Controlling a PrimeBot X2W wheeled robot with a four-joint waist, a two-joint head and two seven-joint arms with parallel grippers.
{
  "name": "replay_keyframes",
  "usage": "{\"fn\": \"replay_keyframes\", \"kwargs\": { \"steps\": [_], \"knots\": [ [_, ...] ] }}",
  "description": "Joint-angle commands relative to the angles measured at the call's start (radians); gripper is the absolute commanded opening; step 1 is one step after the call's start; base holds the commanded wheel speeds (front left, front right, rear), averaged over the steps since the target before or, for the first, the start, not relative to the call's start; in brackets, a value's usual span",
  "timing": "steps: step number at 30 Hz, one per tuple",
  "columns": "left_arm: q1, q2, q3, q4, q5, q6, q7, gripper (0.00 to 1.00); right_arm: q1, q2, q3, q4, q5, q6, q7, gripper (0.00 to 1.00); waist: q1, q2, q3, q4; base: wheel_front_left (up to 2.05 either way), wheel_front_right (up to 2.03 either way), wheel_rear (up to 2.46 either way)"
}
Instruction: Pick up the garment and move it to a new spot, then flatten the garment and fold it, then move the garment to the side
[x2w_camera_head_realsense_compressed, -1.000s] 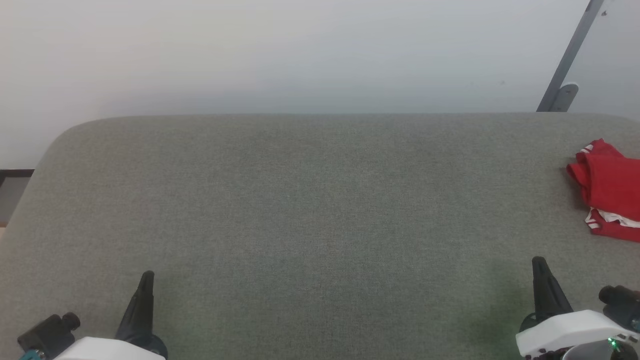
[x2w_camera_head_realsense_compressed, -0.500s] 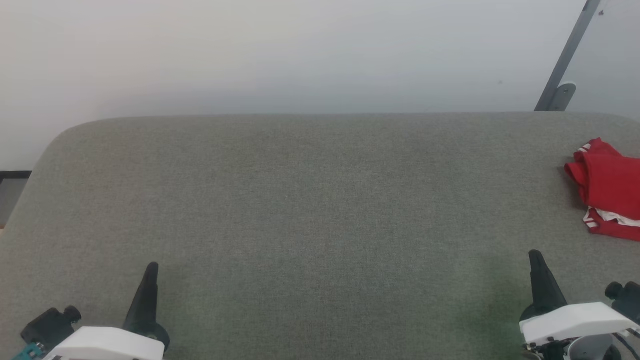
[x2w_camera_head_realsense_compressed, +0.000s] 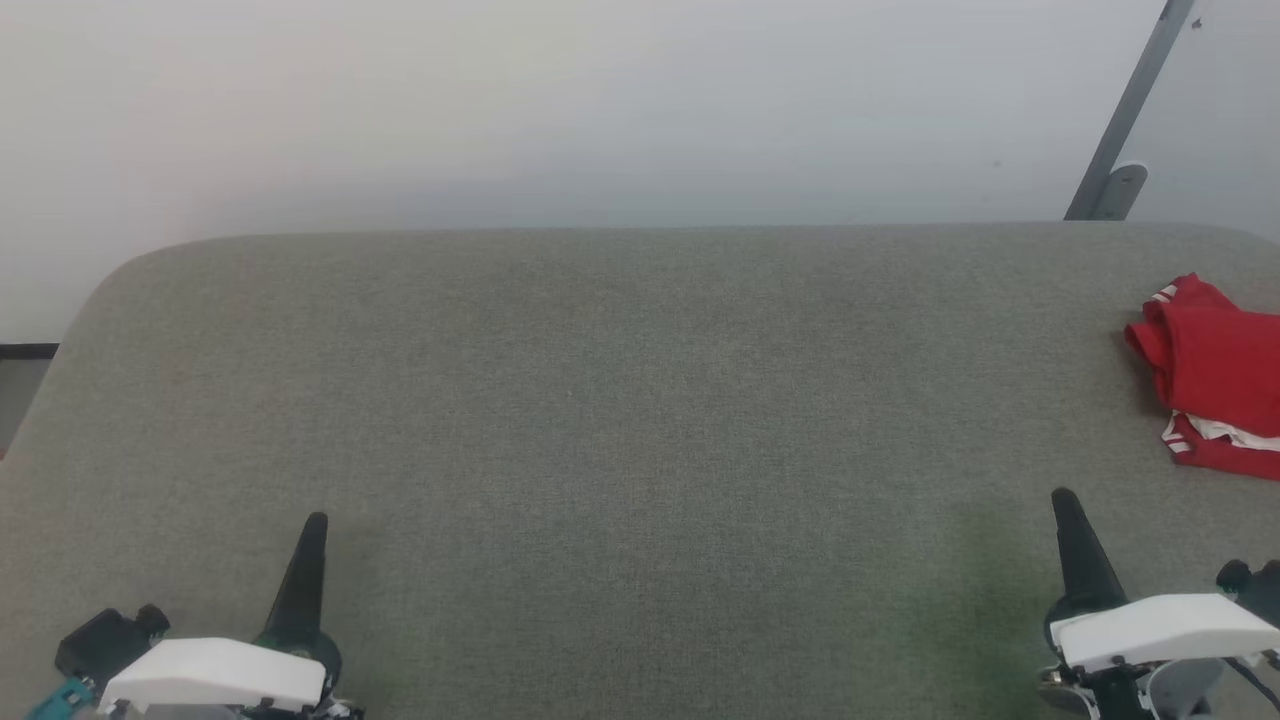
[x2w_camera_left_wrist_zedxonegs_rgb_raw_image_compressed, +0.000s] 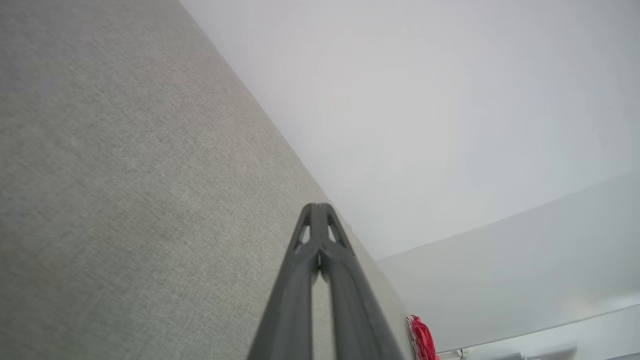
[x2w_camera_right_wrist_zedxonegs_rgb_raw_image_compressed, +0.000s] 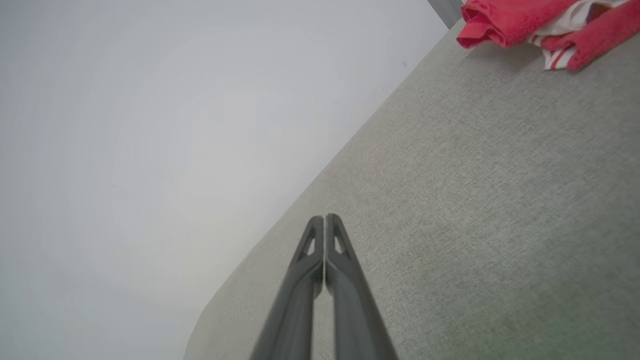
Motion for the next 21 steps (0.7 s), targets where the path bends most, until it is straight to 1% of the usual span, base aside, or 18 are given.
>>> {"fn": "replay_keyframes", "kwargs": {
  "steps": [1,21],
  "knots": [
    [-0.027,0.0,0.009,-0.007,-0.024,-0.001,0.009,0.0,-0.023,-0.006,0.0,-0.009,0.028,-0.001,0.008,0.0,0.0,0.0,0.0,0.0,0.0,0.0,0.0],
    [-0.064,-0.04,0.03,0.015,-0.168,-0.002,0.062,0.0,-0.042,-0.006,0.009,-0.005,0.264,-0.001,0.06,0.0,0.0,0.0,0.0,-0.008,0.0,0.0,0.0]
  ]
}}
